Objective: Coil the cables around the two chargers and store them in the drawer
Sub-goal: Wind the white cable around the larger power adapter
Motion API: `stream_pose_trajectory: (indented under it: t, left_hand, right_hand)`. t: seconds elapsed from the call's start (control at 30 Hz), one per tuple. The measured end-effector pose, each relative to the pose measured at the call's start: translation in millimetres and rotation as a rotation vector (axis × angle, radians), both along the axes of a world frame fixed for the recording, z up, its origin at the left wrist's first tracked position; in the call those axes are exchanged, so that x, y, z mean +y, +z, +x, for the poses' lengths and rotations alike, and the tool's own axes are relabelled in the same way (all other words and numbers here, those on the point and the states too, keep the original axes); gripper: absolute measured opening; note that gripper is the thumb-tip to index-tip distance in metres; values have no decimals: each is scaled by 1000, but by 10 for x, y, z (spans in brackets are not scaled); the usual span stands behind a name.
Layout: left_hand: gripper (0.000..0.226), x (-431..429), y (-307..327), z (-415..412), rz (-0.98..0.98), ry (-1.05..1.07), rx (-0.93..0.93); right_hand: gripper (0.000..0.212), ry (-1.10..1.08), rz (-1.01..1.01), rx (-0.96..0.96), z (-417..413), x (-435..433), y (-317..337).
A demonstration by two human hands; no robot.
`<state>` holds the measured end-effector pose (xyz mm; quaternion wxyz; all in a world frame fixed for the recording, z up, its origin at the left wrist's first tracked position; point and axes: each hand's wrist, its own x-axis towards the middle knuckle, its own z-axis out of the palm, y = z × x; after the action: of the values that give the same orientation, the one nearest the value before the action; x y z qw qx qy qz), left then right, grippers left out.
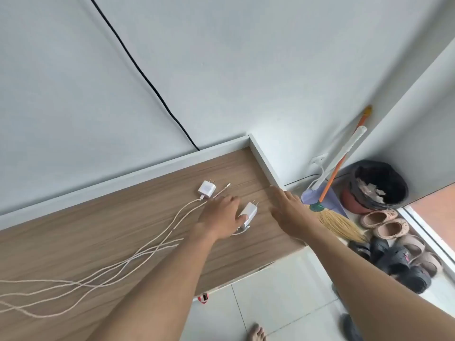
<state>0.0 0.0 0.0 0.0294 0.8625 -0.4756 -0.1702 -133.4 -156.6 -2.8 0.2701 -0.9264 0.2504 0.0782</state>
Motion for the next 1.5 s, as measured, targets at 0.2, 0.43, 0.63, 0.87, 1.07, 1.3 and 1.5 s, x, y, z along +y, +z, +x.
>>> stream_pose_trajectory:
  t: [0.2,0.43,0.63,0.87,1.07,1.3,1.5]
  left_hand:
    - [49,-235,-195,-106,33,60,-7]
    - [26,-352,-338,-147,2,241,67]
    - [16,-206,-29,128,-316,620,426]
    - [7,215,784,534,-666,804,653]
    - [13,757,1466,645,-845,774,716]
    - [11,1654,2094,692,-991,755,688]
    - [15,2563,2501,637,-1166,738,715]
  right_hand:
    - [54,0,19,50,28,-125,-146]
    - [49,-1,3,57,60,-206,-151]
    - [39,-10,93,6,182,-177,-80]
    - [35,-91,425,-155,622,406,365]
    - [31,-4,555,-314,923,1096,891]
    - [22,110,521,-421,1160,1957,1512]
    - [23,258,512,-499,1279,2807,1822]
